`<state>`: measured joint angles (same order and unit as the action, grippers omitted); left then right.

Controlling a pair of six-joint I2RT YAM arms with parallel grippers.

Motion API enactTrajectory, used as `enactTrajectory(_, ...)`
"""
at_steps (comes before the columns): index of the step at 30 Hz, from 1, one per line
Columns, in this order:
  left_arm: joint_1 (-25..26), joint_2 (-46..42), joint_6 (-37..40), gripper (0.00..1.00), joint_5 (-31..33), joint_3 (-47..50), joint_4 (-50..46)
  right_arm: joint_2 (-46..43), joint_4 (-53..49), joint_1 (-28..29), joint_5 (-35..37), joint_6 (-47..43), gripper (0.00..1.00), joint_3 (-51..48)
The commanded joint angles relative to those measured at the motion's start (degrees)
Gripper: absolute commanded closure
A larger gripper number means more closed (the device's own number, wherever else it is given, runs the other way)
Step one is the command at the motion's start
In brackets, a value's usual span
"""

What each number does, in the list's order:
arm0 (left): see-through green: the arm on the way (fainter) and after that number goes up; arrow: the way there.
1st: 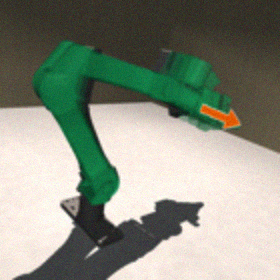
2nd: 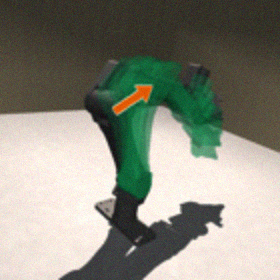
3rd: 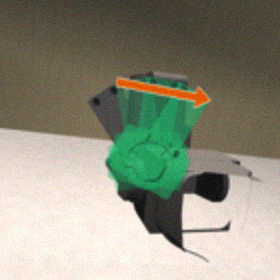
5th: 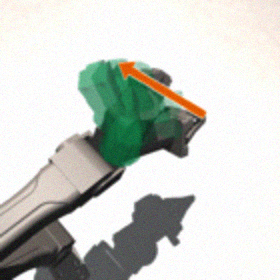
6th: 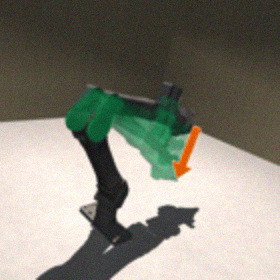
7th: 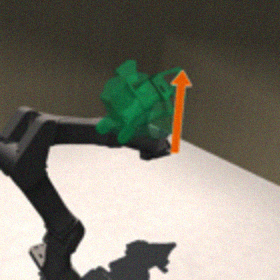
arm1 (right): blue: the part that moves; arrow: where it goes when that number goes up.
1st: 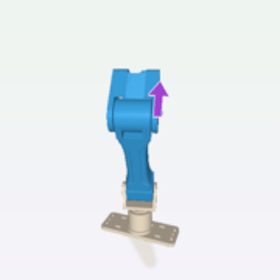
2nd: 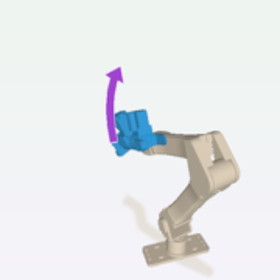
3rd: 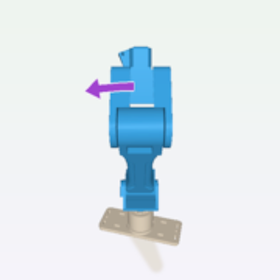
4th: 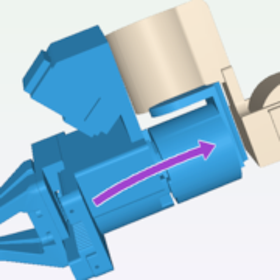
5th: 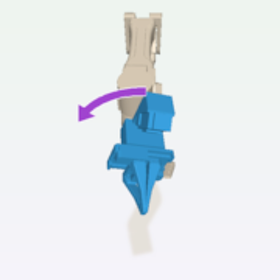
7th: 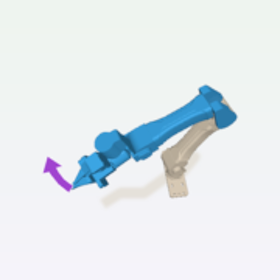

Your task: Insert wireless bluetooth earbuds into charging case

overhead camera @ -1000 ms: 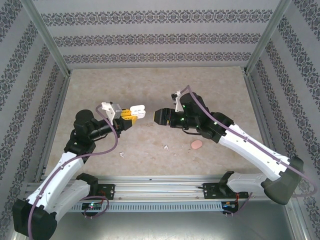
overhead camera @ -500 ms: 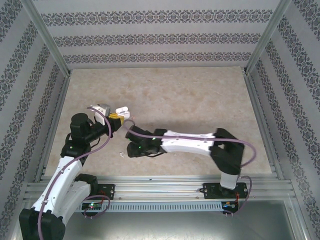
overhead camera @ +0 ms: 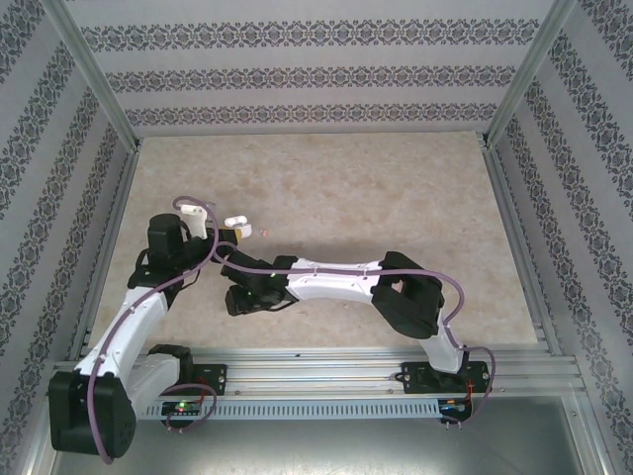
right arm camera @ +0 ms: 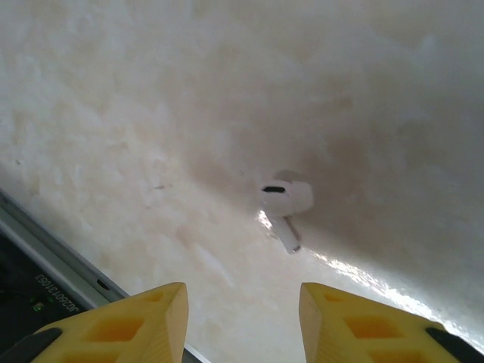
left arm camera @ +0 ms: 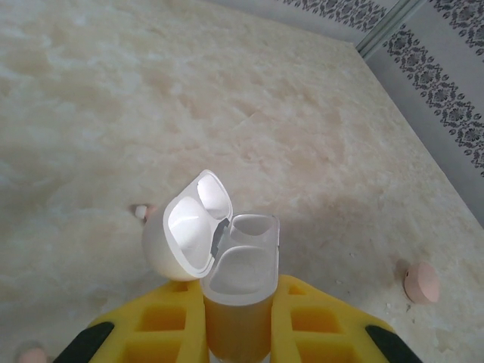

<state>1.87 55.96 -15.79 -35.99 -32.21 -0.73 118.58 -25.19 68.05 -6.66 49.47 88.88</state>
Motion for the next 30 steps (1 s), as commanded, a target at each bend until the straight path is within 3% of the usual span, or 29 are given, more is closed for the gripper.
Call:
enactTrajectory(1, -0.81, 1.93, -2.60, 1.00, -1.72, -3.53, 4.51, 2.90, -4.82, 0.21, 2.17, -3.50, 0.56, 3.69)
enactTrajectory(15, -2.80, 4.85, 1.11, 1.00, -1.06, -4.38, 2.14, 10.56, -12.41, -0.19, 3.06, -6.41, 0.49, 12.72)
enactTrajectory(30, -3.16, 4.68, 2.29, 1.00, -1.02, -2.60, 2.45, 15.64, -16.87, -0.21, 4.40, -7.89, 0.50, 19.21)
